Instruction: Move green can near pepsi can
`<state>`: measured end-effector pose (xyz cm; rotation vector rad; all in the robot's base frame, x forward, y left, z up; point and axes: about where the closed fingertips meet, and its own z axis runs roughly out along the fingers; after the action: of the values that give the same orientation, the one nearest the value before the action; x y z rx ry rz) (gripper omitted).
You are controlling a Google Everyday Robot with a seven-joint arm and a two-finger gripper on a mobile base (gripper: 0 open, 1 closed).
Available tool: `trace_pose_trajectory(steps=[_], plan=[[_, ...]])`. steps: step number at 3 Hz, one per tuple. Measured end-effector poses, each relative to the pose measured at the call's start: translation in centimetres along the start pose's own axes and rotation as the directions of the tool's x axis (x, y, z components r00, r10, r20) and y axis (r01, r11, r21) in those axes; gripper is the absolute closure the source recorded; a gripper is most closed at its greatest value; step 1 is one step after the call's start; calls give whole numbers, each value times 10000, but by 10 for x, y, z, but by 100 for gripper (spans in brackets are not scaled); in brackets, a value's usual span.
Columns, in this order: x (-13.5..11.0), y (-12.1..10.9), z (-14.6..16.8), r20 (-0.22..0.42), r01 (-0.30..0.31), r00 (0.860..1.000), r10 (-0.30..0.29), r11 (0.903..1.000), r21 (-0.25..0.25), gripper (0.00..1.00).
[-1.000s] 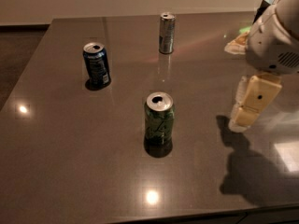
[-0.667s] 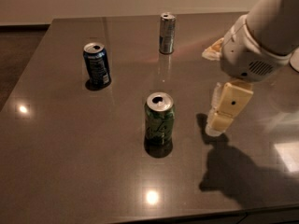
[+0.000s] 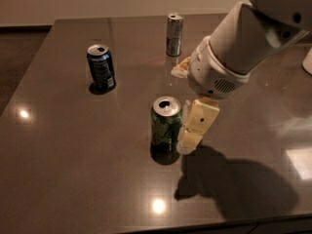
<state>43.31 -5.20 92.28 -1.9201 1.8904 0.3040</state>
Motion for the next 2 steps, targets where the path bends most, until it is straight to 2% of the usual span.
trace_pose_trajectory(steps=[1, 2], plan=[[-21, 15, 23, 490, 640, 9970, -606, 9955, -696, 3], [-30, 21, 32, 713, 943, 9936, -873, 9903, -1021, 26]])
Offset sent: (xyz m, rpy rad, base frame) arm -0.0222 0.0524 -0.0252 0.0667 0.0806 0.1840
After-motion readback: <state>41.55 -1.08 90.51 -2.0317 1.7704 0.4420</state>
